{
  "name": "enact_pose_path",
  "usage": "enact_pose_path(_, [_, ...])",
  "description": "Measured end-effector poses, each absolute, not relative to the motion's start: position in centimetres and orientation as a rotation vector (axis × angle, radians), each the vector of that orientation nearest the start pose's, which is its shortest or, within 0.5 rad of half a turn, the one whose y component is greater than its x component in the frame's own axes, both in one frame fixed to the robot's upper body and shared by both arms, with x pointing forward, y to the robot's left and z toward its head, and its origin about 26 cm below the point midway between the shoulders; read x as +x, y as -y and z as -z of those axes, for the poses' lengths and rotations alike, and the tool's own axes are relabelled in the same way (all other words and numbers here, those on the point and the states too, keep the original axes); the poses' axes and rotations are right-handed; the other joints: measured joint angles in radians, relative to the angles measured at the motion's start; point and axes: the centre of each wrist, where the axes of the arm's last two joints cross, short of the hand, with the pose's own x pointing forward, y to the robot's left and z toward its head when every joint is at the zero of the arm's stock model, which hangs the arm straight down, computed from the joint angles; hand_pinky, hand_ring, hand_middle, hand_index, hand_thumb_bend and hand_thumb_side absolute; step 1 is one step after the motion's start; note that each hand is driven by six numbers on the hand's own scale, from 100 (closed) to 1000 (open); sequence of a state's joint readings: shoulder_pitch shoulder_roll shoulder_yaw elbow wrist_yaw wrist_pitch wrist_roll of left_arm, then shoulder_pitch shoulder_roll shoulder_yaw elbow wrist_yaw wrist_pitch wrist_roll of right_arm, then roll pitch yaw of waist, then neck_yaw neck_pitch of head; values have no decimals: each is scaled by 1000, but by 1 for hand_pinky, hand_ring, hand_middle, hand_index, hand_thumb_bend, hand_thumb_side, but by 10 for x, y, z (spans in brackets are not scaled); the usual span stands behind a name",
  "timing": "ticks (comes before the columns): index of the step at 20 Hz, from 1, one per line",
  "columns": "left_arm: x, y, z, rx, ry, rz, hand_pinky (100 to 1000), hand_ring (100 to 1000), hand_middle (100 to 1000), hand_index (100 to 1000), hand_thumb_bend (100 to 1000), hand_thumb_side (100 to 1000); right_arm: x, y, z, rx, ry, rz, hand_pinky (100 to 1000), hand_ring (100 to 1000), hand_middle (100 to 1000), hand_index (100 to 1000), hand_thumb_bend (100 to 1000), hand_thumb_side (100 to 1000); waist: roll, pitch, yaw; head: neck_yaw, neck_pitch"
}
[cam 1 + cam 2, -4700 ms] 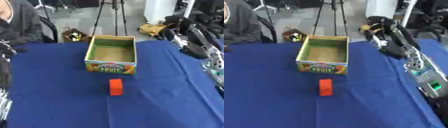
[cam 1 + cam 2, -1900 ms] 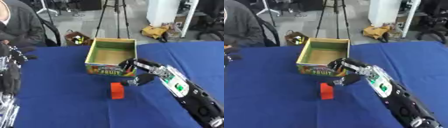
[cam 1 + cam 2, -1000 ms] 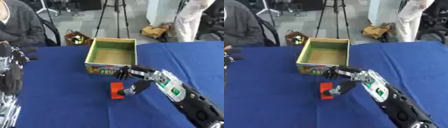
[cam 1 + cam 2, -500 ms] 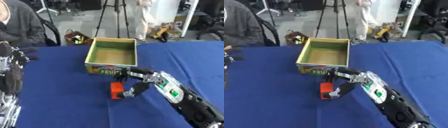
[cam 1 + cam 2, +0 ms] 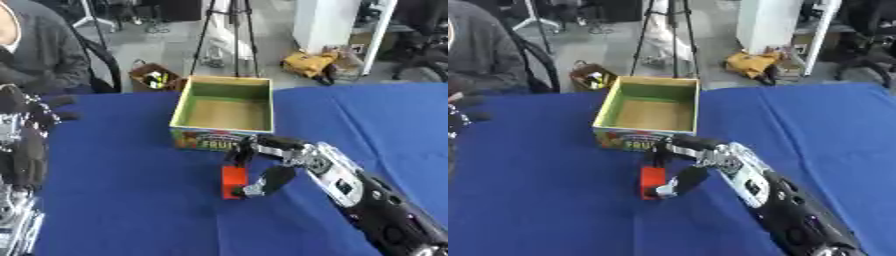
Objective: Pick up objects on the table and place them in the box.
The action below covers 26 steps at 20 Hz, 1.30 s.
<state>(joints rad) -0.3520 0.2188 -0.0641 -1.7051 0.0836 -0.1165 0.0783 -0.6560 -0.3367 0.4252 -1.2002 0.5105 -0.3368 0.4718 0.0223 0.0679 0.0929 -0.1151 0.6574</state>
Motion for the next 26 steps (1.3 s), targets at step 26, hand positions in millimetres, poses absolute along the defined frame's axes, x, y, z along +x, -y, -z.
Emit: enact_pose_path(26, [345, -233, -133, -9, 2142, 189, 640, 738, 774, 864, 555, 962, 411, 190, -104, -221, 1706, -1625, 669, 742, 729, 873, 522, 668, -5, -1, 0, 1, 0])
